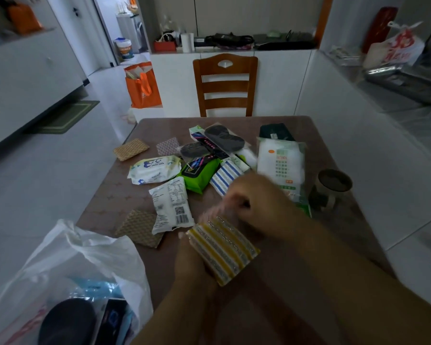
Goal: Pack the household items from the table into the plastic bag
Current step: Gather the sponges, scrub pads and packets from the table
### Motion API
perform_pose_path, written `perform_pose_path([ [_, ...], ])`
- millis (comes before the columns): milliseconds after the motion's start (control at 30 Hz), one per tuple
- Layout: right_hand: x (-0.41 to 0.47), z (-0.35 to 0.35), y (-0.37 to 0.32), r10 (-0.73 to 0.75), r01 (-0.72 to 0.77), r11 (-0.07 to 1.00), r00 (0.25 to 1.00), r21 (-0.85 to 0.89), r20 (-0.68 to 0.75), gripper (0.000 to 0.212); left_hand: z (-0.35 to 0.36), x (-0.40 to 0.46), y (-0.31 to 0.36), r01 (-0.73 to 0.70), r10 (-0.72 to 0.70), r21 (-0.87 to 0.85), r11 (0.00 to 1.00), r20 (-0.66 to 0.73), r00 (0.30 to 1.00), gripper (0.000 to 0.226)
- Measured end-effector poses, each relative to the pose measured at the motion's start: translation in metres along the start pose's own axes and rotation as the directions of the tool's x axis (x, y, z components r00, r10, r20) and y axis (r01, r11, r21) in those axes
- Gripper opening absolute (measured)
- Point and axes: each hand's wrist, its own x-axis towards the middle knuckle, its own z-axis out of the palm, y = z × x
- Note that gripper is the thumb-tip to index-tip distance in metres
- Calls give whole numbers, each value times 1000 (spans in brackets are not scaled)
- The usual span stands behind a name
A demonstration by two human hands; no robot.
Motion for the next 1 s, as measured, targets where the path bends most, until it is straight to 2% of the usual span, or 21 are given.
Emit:
perform_pose_path([
  [67, -14, 22, -1, -89, 70, 994, 967, 86, 239, 22, -4, -2, 10, 3, 7, -115, 993, 83, 997, 64],
  [133, -16, 30, 6, -71, -43, 957, 925, 288, 372, 38, -5, -7, 16, -22, 25, -53, 998, 53, 998, 48],
  [200, -3, 33, 13, 21, -201, 881, 922, 429, 387, 36, -6, -8, 18, -41, 43, 49, 998, -29, 999, 40],
  [233, 12, 37, 22, 122, -258, 859, 942, 442, 313, 28, -6, -8, 19, -52, 56, 63, 997, -56, 997, 39],
  [267, 33, 40, 35, 246, -301, 874, 951, 382, 188, 21, -7, -7, 19, -65, 72, 74, 995, -91, 993, 36],
  [333, 77, 42, 62, 458, -452, 886, 888, 104, -38, 21, -9, -5, 20, -90, 105, 97, 991, -171, 980, 29],
  [367, 94, 44, 75, 536, -538, 842, 842, -43, -57, 23, -11, -4, 19, -104, 124, 106, 989, -204, 971, 26],
  [433, 118, 54, 95, 669, -609, 718, 737, -338, 94, 28, -15, -2, 15, -143, 171, 127, 982, -258, 951, 30],
  [500, 134, 67, 106, 740, -573, 645, 633, -505, 226, 34, -20, 1, 13, -191, 229, 156, 969, -284, 931, 42],
  [567, 142, 79, 110, 763, -557, 623, 588, -548, 269, 42, -23, 4, 13, -187, 259, 236, 954, -330, 908, 49],
  [633, 148, 85, 111, 766, -569, 621, 585, -539, 265, 51, -26, 5, 14, -195, 291, 285, 938, -348, 891, 49],
  [700, 149, 82, 103, 762, -610, 631, 604, -479, 235, 53, -25, 3, 15, -229, 322, 290, 929, -331, 887, 49],
  [733, 149, 75, 96, 746, -638, 651, 638, -412, 191, 49, -24, 2, 15, -246, 336, 290, 925, -319, 886, 48],
  [833, 135, 44, 65, 713, -705, 699, 700, -118, 42, 40, -23, 0, 16, -277, 369, 308, 910, -302, 879, 47],
  [900, 104, 34, 43, 685, -698, 700, 716, 149, 133, 37, -20, -1, 16, -264, 352, 297, 918, -303, 885, 47],
  [967, 60, 49, 22, 613, -686, 688, 724, 237, 316, 35, -18, -5, 17, -214, 245, 157, 964, -218, 945, 45],
  [1000, 41, 60, 15, 594, -704, 656, 705, 273, 387, 36, -16, -7, 18, -170, 178, 65, 983, -152, 972, 47],
])
